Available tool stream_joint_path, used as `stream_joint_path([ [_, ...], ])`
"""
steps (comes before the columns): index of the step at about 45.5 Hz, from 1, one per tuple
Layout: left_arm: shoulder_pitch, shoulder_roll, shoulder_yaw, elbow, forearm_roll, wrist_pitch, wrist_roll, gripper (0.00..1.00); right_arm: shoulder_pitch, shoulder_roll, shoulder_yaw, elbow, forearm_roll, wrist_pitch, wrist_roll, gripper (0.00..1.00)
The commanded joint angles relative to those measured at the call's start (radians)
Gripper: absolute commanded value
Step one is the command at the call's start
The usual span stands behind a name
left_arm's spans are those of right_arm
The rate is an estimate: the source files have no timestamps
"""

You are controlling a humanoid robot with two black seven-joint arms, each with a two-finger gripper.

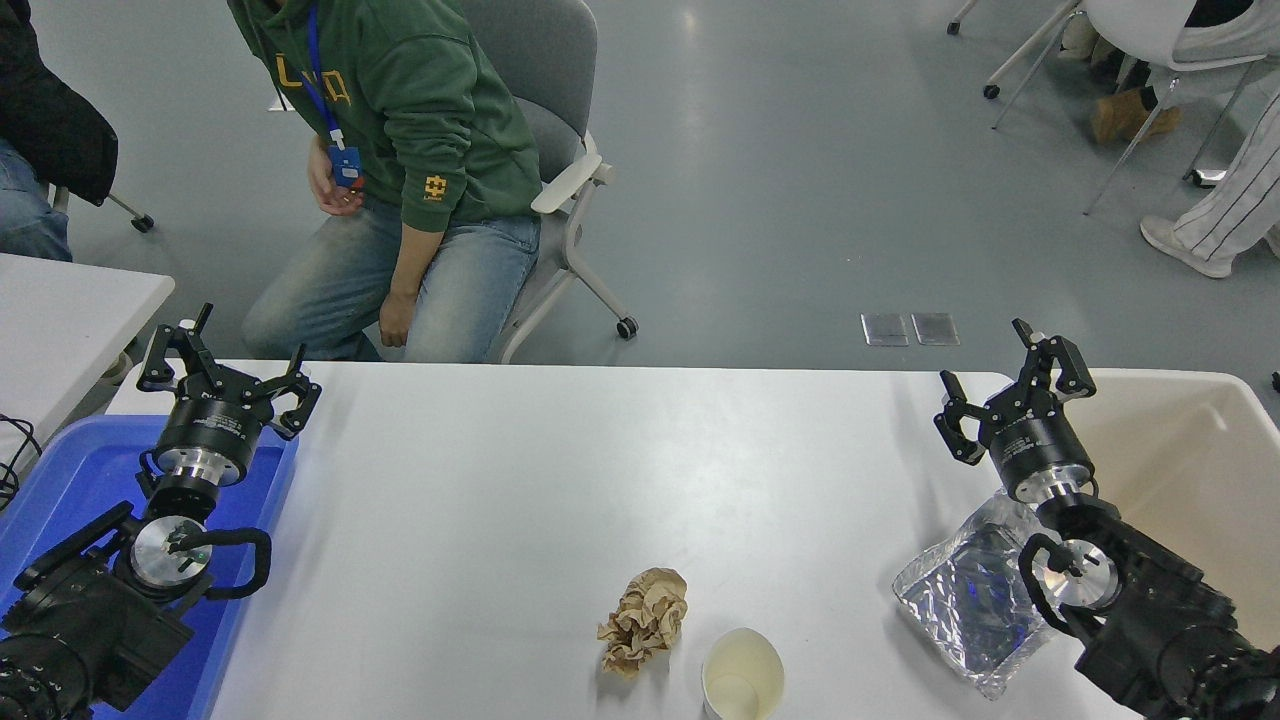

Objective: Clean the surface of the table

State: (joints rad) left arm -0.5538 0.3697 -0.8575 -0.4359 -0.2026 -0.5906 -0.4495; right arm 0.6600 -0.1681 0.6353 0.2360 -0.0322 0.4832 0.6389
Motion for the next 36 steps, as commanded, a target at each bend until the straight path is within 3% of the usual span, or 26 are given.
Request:
stream_joint_path([
  [1,0.002,-0.002,0.000,-0.001,0.005,-0.003,-0.003,1.00,0.003,0.002,0.001,0.000,0.000,0.000,0.001,0.98],
  [26,0.002,-0.003,0.000,0.000,0.000,0.002,-0.021,1.00,0.015,-0.007,0.017,-0.003,0.000,0.000,0.005,0.98],
  [36,0.000,-0.003,0.000,0.000,0.000,0.002,-0.021,1.00,0.013,-0.016,-0.008,-0.001,-0.018,0.000,0.120,0.98],
])
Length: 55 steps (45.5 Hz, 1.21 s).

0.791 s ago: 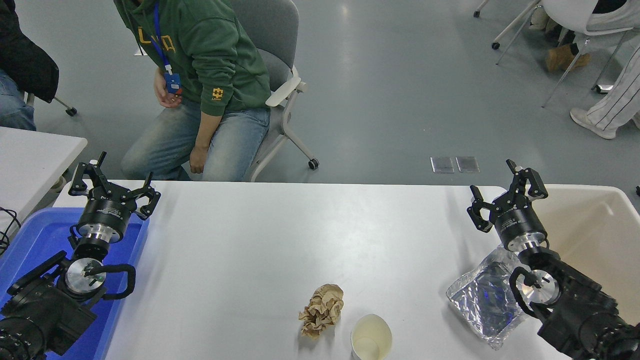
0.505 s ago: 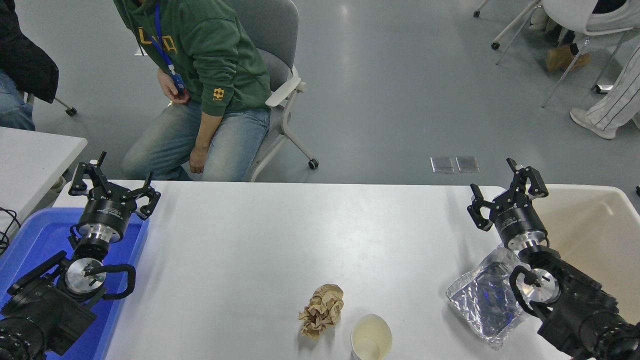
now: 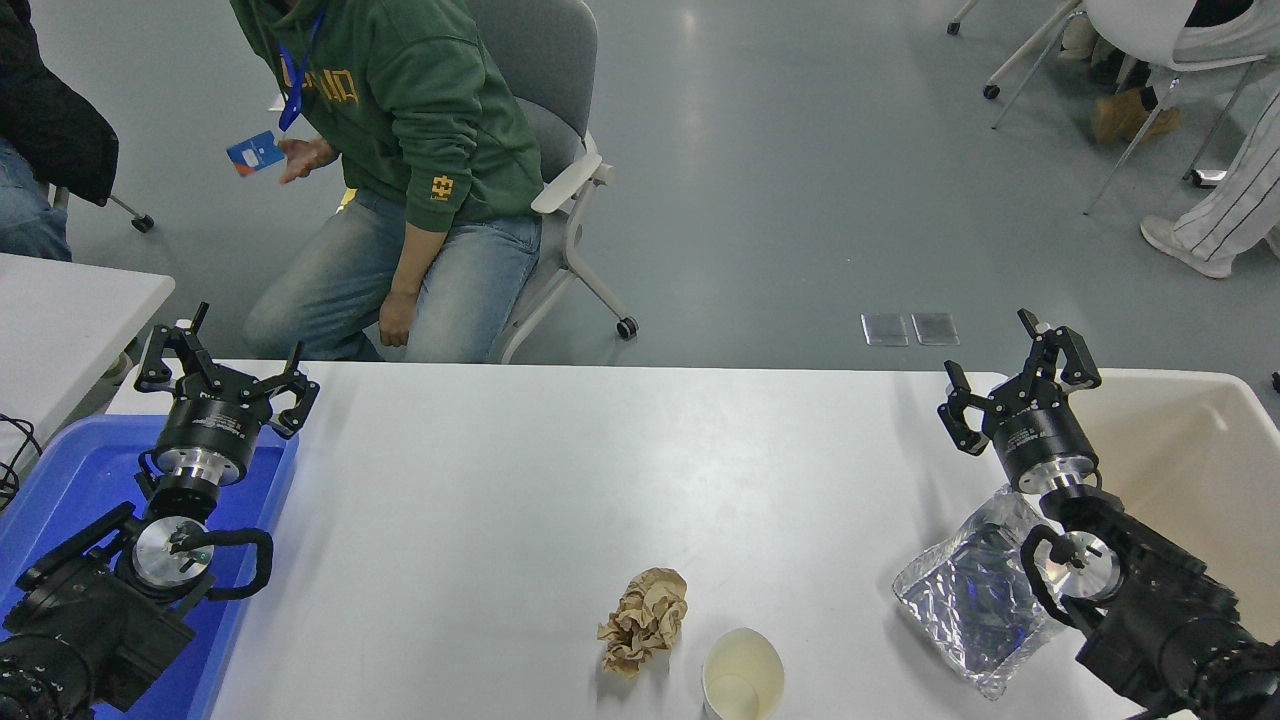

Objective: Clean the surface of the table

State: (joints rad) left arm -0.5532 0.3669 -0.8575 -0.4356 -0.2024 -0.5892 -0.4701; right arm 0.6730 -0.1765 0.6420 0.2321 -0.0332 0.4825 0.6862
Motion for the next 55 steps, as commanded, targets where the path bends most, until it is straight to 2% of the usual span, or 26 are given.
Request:
stream_joint_path([
  [1,-0.001,0.000,0.000,0.000,0.000,0.000,-0.001,1.00,0.002,-0.008,-0.019,0.001,-0.017,0.001,0.072,0.98],
  [8,-0.001,0.000,0.000,0.000,0.000,0.000,-0.001,1.00,0.005,-0.037,-0.110,0.000,-0.016,0.001,0.065,0.98],
  [20,0.001,0.001,0.000,0.000,0.000,0.000,-0.001,1.00,0.010,-0.052,-0.134,0.009,-0.019,0.022,0.056,0.98],
  [26,-0.001,0.000,0.000,0.000,0.000,0.000,-0.001,1.00,0.010,-0.104,-0.177,0.061,-0.001,0.024,-0.026,0.98],
  [31,-0.001,0.000,0.000,0.000,0.000,0.000,-0.001,1.00,0.010,-0.182,-0.165,0.179,0.006,0.022,-0.125,0.98],
  [40,0.001,0.000,0.000,0.000,0.000,0.000,-0.001,1.00,0.008,-0.340,-0.183,0.436,-0.014,0.025,-0.171,0.98],
  [48,-0.001,0.000,0.000,0.000,0.000,0.000,-0.001,1.00,0.008,-0.411,-0.183,0.593,-0.056,0.019,-0.280,0.98],
  [55,-0.001,0.000,0.000,0.000,0.000,0.000,-0.001,1.00,0.000,-0.497,-0.185,0.769,-0.134,0.015,-0.310,0.98],
])
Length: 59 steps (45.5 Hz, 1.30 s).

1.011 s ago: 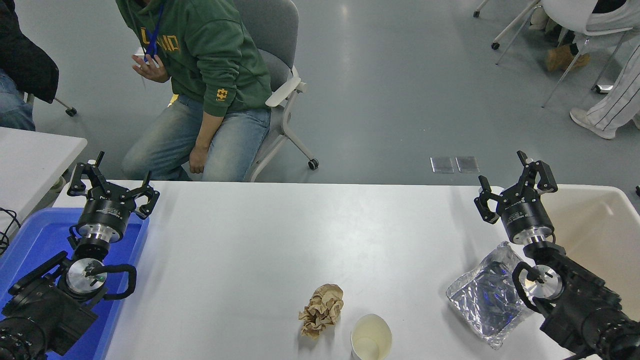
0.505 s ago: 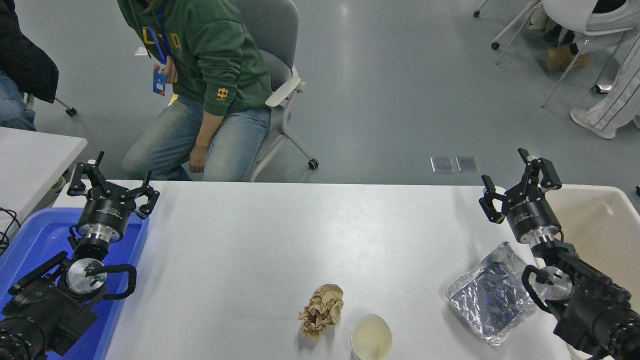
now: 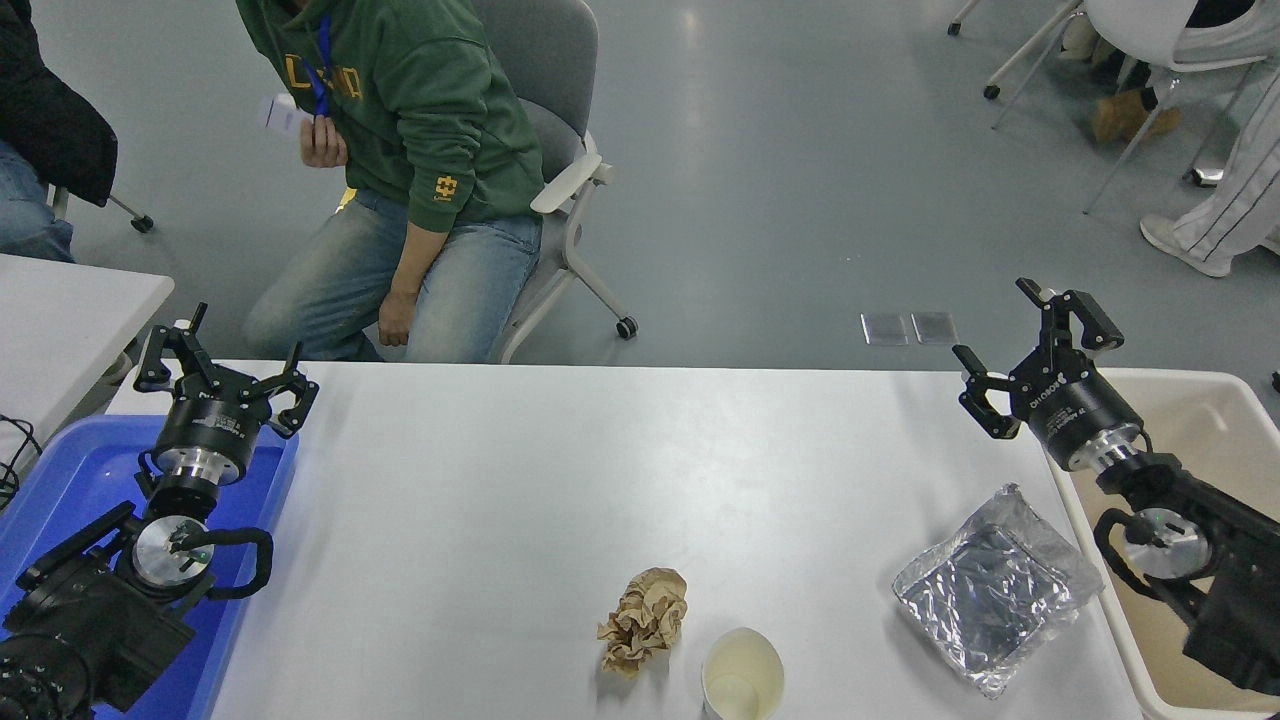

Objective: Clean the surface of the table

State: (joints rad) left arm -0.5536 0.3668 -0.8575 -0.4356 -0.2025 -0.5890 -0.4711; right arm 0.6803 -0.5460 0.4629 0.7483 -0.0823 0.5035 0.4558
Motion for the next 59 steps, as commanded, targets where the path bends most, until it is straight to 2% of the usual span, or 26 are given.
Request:
stream_joint_path([
  [1,0.000,0.000,0.000,0.000,0.000,0.000,0.000,1.00,-0.007,-0.137,-0.007,0.278,-0.100,-0.008,-0.081,0.98],
  [17,0.000,0.000,0.000,0.000,0.000,0.000,0.000,1.00,-0.001,-0.268,-0.023,0.577,-0.387,-0.025,-0.207,0.98],
  [36,0.001,0.000,0.000,0.000,0.000,0.000,0.000,1.00,0.085,-0.261,-0.047,0.832,-0.812,-0.033,-0.259,0.98],
  [50,0.000,0.000,0.000,0.000,0.000,0.000,0.000,1.00,0.114,-0.209,-0.179,0.933,-0.921,-0.034,-0.517,0.98],
  [57,0.000,0.000,0.000,0.000,-0.002,0.000,0.000,1.00,0.124,-0.186,-0.228,0.930,-0.841,-0.036,-0.778,0.98],
  [59,0.000,0.000,0.000,0.000,0.000,0.000,0.000,1.00,0.125,-0.170,-0.239,0.930,-0.826,-0.036,-0.825,0.98],
])
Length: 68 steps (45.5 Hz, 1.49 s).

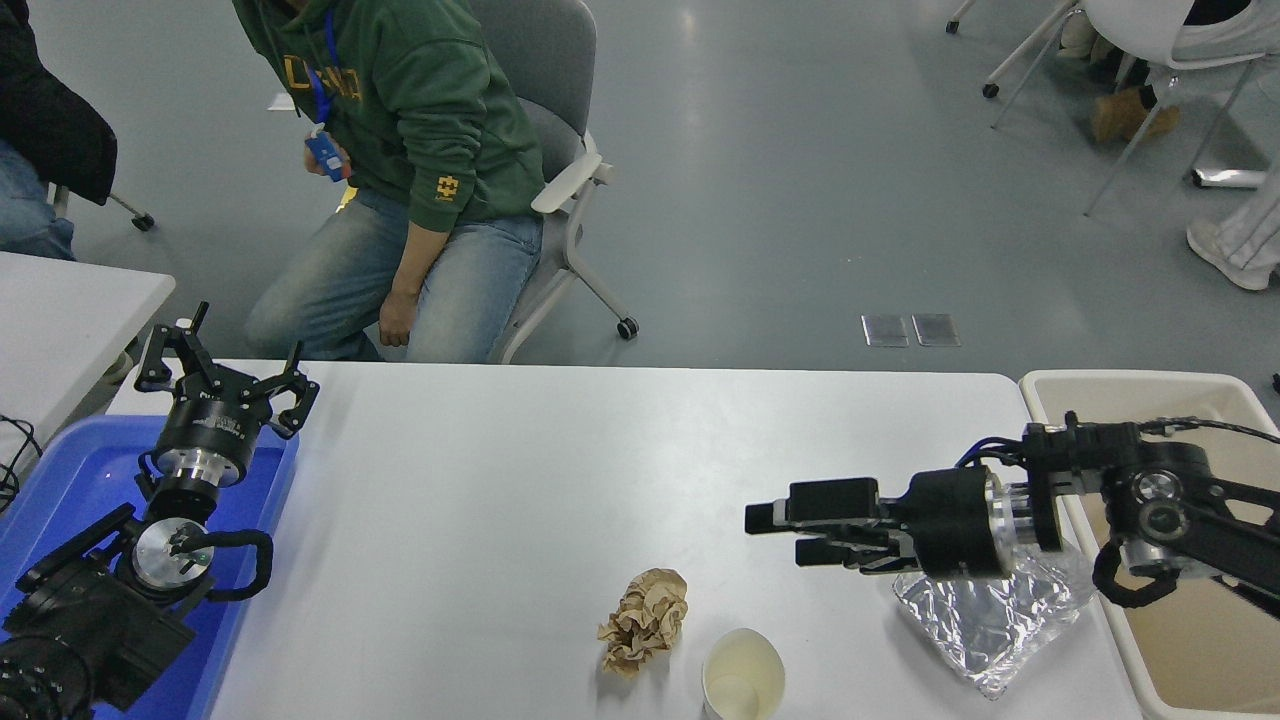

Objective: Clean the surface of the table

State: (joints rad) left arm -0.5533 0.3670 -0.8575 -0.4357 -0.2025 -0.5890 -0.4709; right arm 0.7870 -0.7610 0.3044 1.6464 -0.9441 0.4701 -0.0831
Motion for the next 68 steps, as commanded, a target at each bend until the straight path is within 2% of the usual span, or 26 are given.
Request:
stream_joint_path([
  [1,0.000,0.001,0.000,0.000,0.000,0.000,0.000,1.00,0.017,0.049,-0.084,0.032,0.037,-0.004,-0.297,0.98],
  [18,0.000,0.000,0.000,0.000,0.000,0.000,0.000,1.00,-0.048,0.089,-0.105,0.023,0.002,-0.007,-0.320,0.98],
  [28,0.000,0.000,0.000,0.000,0.000,0.000,0.000,1.00,-0.066,0.132,-0.025,-0.069,0.014,-0.013,-0.319,0.98],
  [48,0.000,0.000,0.000,0.000,0.000,0.000,0.000,1.00,-0.120,0.178,-0.015,-0.065,0.011,-0.039,-0.327,0.98],
  [60,0.000,0.000,0.000,0.000,0.000,0.000,0.000,1.00,-0.126,0.209,-0.013,-0.069,0.013,-0.085,-0.418,0.98],
  [68,0.000,0.000,0.000,0.000,0.000,0.000,0.000,1.00,-0.129,0.213,-0.018,-0.069,0.014,-0.085,-0.426,0.98],
])
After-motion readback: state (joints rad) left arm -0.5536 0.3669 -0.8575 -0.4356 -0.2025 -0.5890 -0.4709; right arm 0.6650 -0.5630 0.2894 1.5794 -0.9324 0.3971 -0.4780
